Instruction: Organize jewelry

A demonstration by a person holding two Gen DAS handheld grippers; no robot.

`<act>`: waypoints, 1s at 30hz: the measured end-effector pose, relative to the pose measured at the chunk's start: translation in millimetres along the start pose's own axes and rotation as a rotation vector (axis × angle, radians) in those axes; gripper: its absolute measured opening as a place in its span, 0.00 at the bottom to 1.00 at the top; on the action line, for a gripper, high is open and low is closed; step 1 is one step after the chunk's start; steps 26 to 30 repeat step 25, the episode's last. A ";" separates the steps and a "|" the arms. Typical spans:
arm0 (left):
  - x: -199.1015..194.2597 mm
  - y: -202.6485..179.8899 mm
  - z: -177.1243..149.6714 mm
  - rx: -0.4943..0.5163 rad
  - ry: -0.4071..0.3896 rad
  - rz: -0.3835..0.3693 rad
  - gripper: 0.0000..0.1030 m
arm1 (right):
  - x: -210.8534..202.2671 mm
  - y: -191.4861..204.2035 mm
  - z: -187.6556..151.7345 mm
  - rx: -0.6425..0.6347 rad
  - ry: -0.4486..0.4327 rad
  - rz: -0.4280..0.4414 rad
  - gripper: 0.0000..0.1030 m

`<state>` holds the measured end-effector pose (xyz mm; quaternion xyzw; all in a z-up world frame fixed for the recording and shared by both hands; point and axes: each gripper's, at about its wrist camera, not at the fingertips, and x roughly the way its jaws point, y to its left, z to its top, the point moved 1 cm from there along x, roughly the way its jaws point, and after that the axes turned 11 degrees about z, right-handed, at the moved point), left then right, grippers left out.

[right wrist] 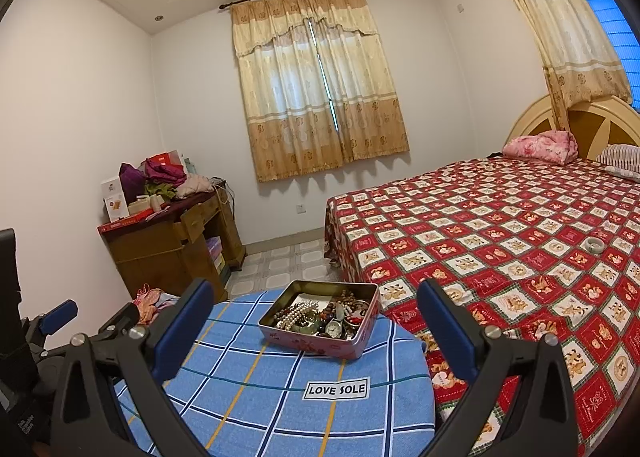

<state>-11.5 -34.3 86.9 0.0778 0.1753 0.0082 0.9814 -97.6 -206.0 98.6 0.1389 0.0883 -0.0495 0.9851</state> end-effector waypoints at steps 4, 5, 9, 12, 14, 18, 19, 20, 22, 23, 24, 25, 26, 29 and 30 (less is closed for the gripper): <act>3.5 3.7 0.2 -0.007 0.009 0.003 0.88 | 0.8 0.2 -0.5 -0.001 0.001 0.001 1.00; 4.1 4.1 0.1 -0.009 0.010 0.004 0.88 | 1.3 0.2 -0.4 0.000 0.002 0.001 1.00; 10.3 2.3 0.2 -0.008 0.024 0.016 0.88 | 0.8 1.0 -0.6 -0.001 0.000 0.000 1.00; 17.0 5.3 -1.2 -0.018 0.056 0.018 0.88 | 1.6 1.5 -0.9 -0.002 0.005 0.003 1.00; 19.7 6.5 -2.9 -0.029 0.069 0.008 0.88 | 4.2 2.1 -1.9 -0.004 0.012 0.005 1.00; 27.9 7.8 -6.3 -0.040 0.108 -0.037 0.88 | 11.3 0.7 -4.3 0.003 0.029 0.012 1.00; 29.0 6.7 -6.7 -0.035 0.110 -0.028 0.88 | 12.8 -0.2 -4.6 0.007 0.034 0.013 1.00; 30.9 5.9 -7.9 -0.022 0.108 -0.007 0.88 | 14.7 -1.5 -4.8 0.013 0.040 0.014 1.00; 33.5 5.3 -8.8 -0.010 0.110 0.007 0.88 | 17.4 -5.0 -5.4 0.020 0.045 0.014 1.00; 35.6 5.9 -9.4 -0.012 0.118 0.009 0.88 | 17.7 -5.6 -6.0 0.021 0.047 0.012 1.00; 38.3 7.0 -10.0 -0.019 0.128 0.012 0.88 | 18.2 -5.9 -6.8 0.021 0.049 0.011 1.00; 40.3 7.7 -10.5 -0.023 0.134 0.016 0.88 | 19.0 -6.3 -7.4 0.020 0.052 0.009 1.00; 40.3 7.7 -10.5 -0.023 0.134 0.016 0.88 | 19.0 -6.3 -7.4 0.020 0.052 0.009 1.00; 40.3 7.7 -10.5 -0.023 0.134 0.016 0.88 | 19.0 -6.3 -7.4 0.020 0.052 0.009 1.00; 40.3 7.7 -10.5 -0.023 0.134 0.016 0.88 | 19.0 -6.3 -7.4 0.020 0.052 0.009 1.00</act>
